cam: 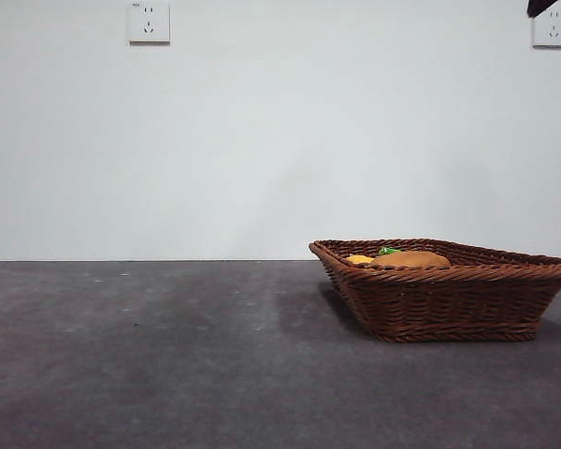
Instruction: Help me put the vegetables on the table into the basket
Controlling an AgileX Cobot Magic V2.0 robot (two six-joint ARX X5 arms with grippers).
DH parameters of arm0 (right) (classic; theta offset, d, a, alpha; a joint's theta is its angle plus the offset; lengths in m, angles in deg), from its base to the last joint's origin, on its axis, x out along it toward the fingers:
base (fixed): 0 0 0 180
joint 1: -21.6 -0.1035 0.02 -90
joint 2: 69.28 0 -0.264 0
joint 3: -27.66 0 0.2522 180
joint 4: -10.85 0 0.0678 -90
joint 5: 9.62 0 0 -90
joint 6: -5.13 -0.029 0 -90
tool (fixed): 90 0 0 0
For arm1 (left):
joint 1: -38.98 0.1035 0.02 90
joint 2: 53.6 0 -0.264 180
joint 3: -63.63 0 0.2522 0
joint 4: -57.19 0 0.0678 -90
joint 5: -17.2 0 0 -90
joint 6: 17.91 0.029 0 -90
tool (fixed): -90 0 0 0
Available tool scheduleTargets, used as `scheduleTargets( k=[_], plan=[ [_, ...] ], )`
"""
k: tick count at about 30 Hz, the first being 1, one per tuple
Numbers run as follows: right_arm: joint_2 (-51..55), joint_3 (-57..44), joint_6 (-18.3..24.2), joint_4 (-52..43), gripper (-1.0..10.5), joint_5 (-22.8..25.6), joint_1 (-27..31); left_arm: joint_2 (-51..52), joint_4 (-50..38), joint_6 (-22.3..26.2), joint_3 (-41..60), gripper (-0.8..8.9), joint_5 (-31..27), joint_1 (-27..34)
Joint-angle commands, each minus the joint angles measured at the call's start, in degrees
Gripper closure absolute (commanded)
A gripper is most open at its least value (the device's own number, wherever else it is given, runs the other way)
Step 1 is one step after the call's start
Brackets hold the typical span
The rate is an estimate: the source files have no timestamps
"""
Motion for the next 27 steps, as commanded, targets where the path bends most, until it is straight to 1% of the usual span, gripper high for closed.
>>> scheduleTargets(
  k=[1, 3, 5, 8, 11, 14, 15, 16, 19, 23, 27],
  plan=[
    [4.8, -1.1, -0.2, -0.5, 9.5, 0.0, -1.5, -0.1, 0.0, -0.2, 0.6, 8.17, -0.1, 0.2],
    [7.4, -2.4, -0.2, -0.9, 9.5, 0.0, -1.8, -0.2, 0.0, -0.2, 0.6, 8.17, -0.1, 0.2],
    [10.0, -5.1, -0.2, -3.4, 9.5, 0.3, -1.8, -0.3, 0.0, -0.2, 0.6, 8.17, -0.1, 0.2],
    [14.4, -12.2, -0.2, -10.2, 9.5, 2.0, -1.8, -0.4, 0.0, -0.2, 0.6, 8.17, -0.1, 0.2],
    [20.3, -22.2, -0.2, -18.1, 9.5, 3.3, -1.8, -0.4, 0.0, -0.2, 0.6, 8.17, -0.1, 0.2],
    [27.6, -33.6, -0.2, -24.2, 9.5, 3.2, -1.8, -0.4, 0.0, -0.2, 0.6, 8.17, -0.1, 0.2],
    [31.6, -39.8, -0.2, -27.0, 9.5, 3.1, -1.8, -0.4, 0.0, -0.2, 0.6, 8.17, -0.1, 0.2],
    [33.0, -42.0, -0.2, -28.1, 9.5, 3.1, -1.8, -0.5, 0.0, -0.2, 0.6, 8.17, -0.1, 0.2],
    [40.9, -54.6, -0.2, -34.6, 9.5, 3.3, -1.8, -0.5, 0.0, -0.2, 0.6, 8.17, -0.1, 0.2],
    [53.0, -71.0, 0.0, -40.5, 9.5, 4.1, -1.8, -0.5, 0.0, -0.2, 0.6, 8.17, -0.1, 0.2],
    [63.7, -83.1, 0.0, -42.2, 9.5, 3.9, -1.8, -0.5, 0.0, -0.2, 0.6, 8.17, -0.1, 0.2]
  ],
)
